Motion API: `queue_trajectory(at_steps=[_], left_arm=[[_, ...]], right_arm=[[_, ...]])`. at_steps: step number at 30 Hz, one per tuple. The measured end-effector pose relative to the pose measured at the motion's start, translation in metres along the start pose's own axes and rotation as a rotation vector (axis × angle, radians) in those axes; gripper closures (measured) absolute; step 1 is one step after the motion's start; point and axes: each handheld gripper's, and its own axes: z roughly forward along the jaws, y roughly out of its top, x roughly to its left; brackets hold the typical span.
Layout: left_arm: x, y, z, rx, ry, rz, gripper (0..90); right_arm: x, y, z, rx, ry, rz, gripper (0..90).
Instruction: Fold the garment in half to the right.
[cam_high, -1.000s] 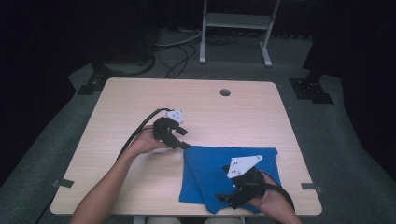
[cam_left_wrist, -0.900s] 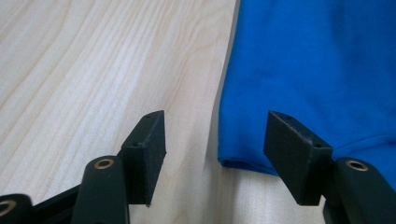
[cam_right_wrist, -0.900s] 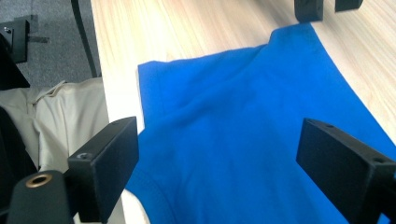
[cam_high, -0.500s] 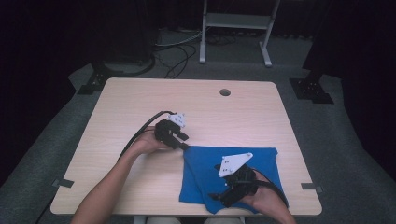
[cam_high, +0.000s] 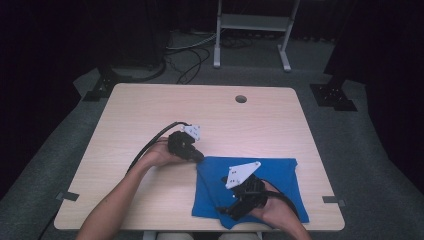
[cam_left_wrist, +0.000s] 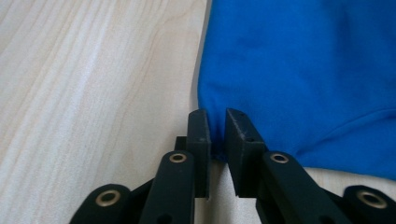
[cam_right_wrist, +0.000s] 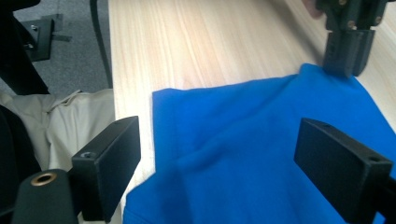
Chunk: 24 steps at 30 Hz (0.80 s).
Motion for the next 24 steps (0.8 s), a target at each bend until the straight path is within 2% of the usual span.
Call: queue_trajectory(at_steps=[4, 6, 10, 14, 18, 24], left_arm=[[0.0, 0.0, 0.0, -0.002, -0.001, -0.008, 81.9], [-0.001, 0.0, -0.001, 0.005, 0.001, -0.004, 82.2], [-0.002, 0.001, -0.002, 0.025, 0.008, 0.004, 82.9], [-0.004, 0.0, -0.004, 0.036, 0.013, -0.003, 82.8], [-0.006, -0.003, -0.007, 0.052, 0.015, 0.015, 82.6], [-0.008, -0.007, -0.01, 0.04, 0.031, 0.005, 82.4]], right_arm=[[0.001, 0.001, 0.004, 0.007, 0.017, -0.001, 13.0], [0.001, 0.002, 0.008, 0.008, 0.052, -0.004, 13.0], [0.005, 0.004, 0.017, 0.026, 0.059, -0.016, 13.1], [0.007, 0.006, 0.024, 0.037, 0.065, -0.028, 18.0], [0.013, 0.01, 0.031, 0.027, 0.093, -0.064, 21.3], [0.02, 0.015, 0.042, 0.053, 0.126, -0.115, 29.0]])
